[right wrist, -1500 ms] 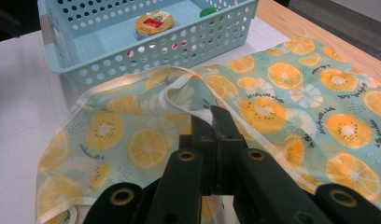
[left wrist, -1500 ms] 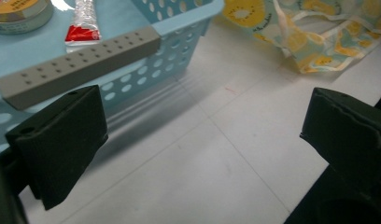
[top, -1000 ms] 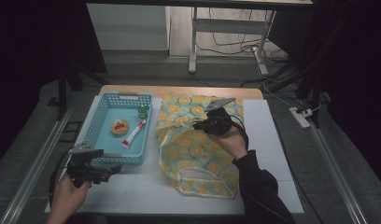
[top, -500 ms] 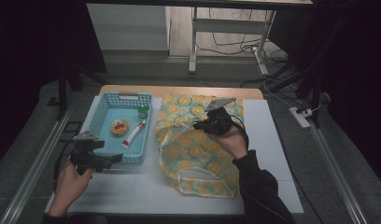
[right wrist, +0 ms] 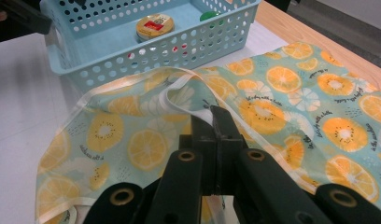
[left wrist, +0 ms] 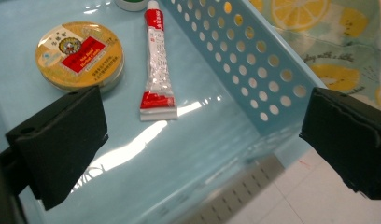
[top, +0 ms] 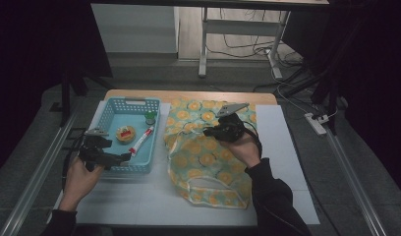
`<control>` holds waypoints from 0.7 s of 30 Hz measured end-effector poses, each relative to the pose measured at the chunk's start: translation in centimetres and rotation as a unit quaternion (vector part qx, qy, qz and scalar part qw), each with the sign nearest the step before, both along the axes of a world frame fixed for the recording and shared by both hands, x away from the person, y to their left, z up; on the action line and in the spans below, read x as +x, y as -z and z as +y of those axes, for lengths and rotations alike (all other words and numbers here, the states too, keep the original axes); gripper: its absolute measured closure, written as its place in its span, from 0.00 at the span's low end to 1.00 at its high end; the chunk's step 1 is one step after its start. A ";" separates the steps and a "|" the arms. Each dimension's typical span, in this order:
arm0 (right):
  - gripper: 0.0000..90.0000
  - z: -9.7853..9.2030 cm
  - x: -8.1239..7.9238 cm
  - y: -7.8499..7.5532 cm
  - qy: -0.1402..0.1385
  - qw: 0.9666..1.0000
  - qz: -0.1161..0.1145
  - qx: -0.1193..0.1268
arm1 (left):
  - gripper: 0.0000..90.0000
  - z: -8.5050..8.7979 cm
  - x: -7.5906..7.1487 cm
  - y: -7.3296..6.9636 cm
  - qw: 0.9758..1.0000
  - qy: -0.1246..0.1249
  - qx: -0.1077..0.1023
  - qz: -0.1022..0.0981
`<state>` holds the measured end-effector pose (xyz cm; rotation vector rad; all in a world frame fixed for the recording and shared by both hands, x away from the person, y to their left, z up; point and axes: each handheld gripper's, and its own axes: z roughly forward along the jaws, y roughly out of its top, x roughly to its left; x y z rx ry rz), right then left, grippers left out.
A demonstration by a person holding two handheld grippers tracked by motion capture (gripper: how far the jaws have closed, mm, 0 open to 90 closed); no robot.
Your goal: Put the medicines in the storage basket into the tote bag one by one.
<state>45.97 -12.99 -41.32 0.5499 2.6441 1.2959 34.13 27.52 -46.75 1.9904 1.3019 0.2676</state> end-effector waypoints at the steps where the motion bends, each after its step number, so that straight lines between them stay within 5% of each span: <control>1: 1.00 0.0 0.0 0.0 0.000 1.000 -0.001 0.001 | 0.00 0.0 0.2 0.0 1.000 0.000 0.000 0.001; 21: 1.00 -0.2 0.1 -0.1 0.001 1.000 -0.001 0.006 | 0.00 0.1 4.9 -0.2 0.999 0.007 0.026 0.018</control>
